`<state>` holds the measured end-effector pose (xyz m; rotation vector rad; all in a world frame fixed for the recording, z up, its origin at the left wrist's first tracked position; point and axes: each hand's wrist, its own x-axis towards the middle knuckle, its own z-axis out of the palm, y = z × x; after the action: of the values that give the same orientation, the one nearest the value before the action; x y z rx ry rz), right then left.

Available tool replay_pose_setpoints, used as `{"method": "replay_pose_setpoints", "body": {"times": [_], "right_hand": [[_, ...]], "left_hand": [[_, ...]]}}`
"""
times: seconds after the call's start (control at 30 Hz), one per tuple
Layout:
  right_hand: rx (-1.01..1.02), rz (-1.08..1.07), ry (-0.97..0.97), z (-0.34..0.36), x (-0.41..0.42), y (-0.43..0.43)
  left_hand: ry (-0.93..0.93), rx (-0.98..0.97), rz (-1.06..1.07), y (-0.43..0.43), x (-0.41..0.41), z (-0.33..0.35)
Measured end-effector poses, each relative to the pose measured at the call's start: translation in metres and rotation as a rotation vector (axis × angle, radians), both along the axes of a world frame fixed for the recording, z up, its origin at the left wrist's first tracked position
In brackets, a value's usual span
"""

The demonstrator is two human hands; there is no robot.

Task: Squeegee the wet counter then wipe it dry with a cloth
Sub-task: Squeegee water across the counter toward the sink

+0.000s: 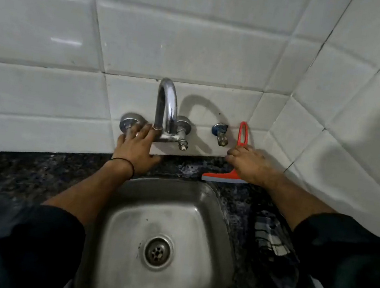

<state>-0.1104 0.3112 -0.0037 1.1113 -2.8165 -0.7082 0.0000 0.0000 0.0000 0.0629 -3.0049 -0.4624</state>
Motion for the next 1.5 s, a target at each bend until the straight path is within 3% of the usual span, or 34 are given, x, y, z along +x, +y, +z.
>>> {"method": "replay_pose_setpoints", "body": {"times": [0.23,0.43,0.73,0.97,1.17,1.5], "right_hand": [[0.541,0.04,0.094,-0.032,-0.055,0.001],[0.585,0.09,0.092,-0.028,-0.076,-0.01],[0.347,0.134,0.087,-0.013,-0.032,-0.029],[0.16,0.327,0.106,-0.024,0.049,-0.055],[0.061,0.321,-0.07,0.004,0.093,-0.104],[-0.307,0.46,-0.368,0.002,0.149,-0.26]], "left_hand": [[0.158,0.155,0.065,0.0,-0.02,-0.016],[0.167,0.209,0.181,0.004,-0.027,-0.012],[0.329,0.2,0.066,-0.003,-0.038,-0.031],[0.089,0.274,-0.015,-0.021,-0.028,-0.022],[0.322,0.489,0.138,-0.062,0.05,-0.024],[0.404,0.45,0.678,-0.207,0.223,-0.051]]}}
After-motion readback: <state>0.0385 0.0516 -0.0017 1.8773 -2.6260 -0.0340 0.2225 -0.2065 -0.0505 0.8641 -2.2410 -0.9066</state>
